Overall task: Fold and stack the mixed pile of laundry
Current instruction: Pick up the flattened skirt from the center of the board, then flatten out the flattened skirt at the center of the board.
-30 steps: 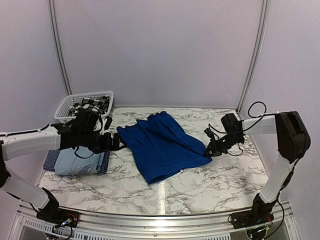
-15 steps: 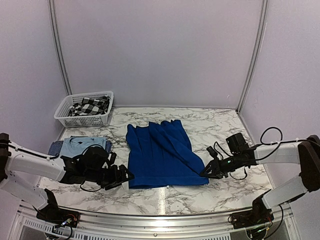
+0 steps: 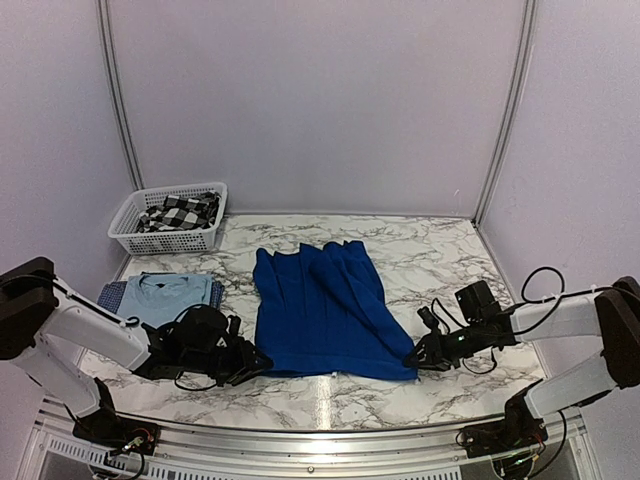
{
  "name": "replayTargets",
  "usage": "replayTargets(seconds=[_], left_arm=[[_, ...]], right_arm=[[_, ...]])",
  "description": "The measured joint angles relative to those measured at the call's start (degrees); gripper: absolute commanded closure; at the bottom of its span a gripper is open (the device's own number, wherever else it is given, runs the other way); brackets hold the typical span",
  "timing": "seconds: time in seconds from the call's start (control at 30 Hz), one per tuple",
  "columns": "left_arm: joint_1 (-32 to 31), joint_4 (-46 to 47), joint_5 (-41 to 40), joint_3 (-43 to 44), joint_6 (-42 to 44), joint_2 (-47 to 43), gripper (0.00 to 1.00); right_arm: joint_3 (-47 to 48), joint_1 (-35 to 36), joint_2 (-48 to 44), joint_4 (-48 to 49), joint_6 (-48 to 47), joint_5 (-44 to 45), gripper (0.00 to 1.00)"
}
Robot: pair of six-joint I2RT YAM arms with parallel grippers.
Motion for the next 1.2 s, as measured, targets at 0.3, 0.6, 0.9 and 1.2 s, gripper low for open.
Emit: replayTargets(seconds=[0.3,0.6,0.9,1.2], left_arm=[[-0.1,-3.5,-1.5,5.3,4.4,-0.2,1.0],[1.1,-30.9,-10.3,53.0,26.2,-3.4,1.0],[4.4,-39.1,-11.2,73.1,32.8,-10.5,1.0],[6.1,-43.8,-8.1,66.6,27.4,-10.4,1.0]], right_arm=[[3.5,0.0,-2.4,-5.1,-0.2,0.4,1.0],[50.6,-6.8,-5.8,-16.1,0.1,0.5,1.0],[71.3,-10.1,-7.3,-14.5,7.1,-1.3,1.0],[59.8,-10.1,-9.9,-12.7,14.2,-0.6,1.0]])
